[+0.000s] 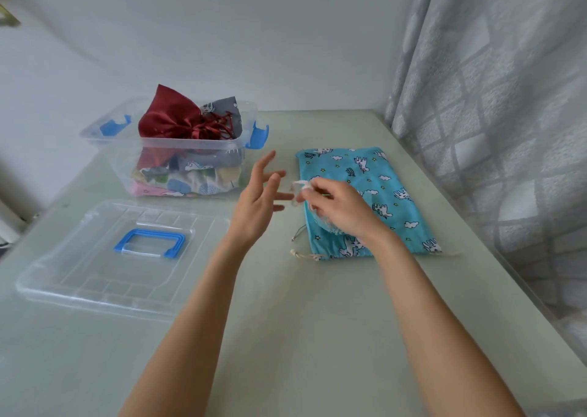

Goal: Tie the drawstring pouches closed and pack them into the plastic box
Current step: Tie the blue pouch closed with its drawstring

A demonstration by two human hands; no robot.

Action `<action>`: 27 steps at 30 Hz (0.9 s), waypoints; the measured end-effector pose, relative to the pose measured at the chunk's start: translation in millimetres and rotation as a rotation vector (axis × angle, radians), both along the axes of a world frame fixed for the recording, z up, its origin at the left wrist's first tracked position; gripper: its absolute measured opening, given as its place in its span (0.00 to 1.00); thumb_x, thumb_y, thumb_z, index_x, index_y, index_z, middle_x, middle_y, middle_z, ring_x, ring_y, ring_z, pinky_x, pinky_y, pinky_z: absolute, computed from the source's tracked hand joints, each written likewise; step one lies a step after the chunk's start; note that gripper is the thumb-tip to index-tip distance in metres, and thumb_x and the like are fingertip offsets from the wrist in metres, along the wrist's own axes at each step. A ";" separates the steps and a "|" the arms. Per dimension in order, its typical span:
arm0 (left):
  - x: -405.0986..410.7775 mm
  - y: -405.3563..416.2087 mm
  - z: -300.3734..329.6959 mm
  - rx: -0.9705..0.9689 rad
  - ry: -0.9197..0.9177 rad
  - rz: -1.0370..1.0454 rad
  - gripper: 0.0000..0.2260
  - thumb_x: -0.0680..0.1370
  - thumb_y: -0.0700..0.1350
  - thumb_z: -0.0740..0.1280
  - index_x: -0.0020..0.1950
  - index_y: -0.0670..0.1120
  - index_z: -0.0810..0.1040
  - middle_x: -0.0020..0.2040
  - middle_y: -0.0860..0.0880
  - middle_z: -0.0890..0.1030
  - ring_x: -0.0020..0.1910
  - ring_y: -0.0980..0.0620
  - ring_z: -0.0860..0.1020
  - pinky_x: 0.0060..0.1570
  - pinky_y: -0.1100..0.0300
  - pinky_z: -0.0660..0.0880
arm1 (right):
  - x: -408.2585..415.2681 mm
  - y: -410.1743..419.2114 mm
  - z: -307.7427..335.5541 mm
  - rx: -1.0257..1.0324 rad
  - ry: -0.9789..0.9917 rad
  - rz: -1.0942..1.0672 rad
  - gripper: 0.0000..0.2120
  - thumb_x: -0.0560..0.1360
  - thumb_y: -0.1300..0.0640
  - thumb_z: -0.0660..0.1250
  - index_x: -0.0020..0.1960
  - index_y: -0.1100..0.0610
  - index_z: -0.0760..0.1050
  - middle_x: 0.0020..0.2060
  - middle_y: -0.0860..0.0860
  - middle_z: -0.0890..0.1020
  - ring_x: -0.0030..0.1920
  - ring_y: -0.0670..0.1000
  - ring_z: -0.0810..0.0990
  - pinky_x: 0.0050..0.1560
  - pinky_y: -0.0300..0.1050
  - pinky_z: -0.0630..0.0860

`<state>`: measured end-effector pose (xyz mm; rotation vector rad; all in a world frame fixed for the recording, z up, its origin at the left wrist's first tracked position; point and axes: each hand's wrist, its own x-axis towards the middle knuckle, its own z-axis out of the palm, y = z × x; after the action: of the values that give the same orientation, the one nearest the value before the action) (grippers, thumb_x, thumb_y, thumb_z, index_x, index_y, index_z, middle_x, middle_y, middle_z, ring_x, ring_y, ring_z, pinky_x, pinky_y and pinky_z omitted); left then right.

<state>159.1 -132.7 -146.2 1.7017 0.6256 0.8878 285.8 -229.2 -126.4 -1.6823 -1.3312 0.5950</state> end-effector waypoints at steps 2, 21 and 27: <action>4.2 2.7 -5.3 0.054 0.149 0.129 0.15 0.80 0.43 0.58 0.68 0.50 0.67 0.58 0.48 0.77 0.43 0.55 0.81 0.44 0.55 0.78 | 7.0 -7.9 3.5 0.006 0.224 0.002 0.10 0.80 0.58 0.58 0.47 0.58 0.77 0.29 0.45 0.74 0.25 0.40 0.68 0.28 0.31 0.64; 31.8 -21.3 -8.9 0.154 0.116 -0.101 0.05 0.77 0.47 0.66 0.41 0.52 0.80 0.34 0.58 0.81 0.38 0.62 0.80 0.46 0.67 0.74 | 48.9 -27.7 -20.1 0.071 0.365 -0.149 0.08 0.78 0.57 0.63 0.48 0.60 0.79 0.27 0.48 0.68 0.25 0.43 0.62 0.24 0.34 0.59; 33.8 -35.6 -7.4 -0.149 -0.032 -0.232 0.15 0.80 0.50 0.56 0.47 0.46 0.81 0.45 0.52 0.83 0.48 0.54 0.81 0.55 0.60 0.75 | 52.5 -34.9 -20.2 0.114 0.580 -0.080 0.09 0.75 0.55 0.65 0.41 0.59 0.79 0.26 0.47 0.70 0.27 0.44 0.69 0.37 0.38 0.75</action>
<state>192.9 -168.2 -153.7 1.5853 0.4500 0.6854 338.3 -264.1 -146.7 -1.3223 -0.8575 0.8622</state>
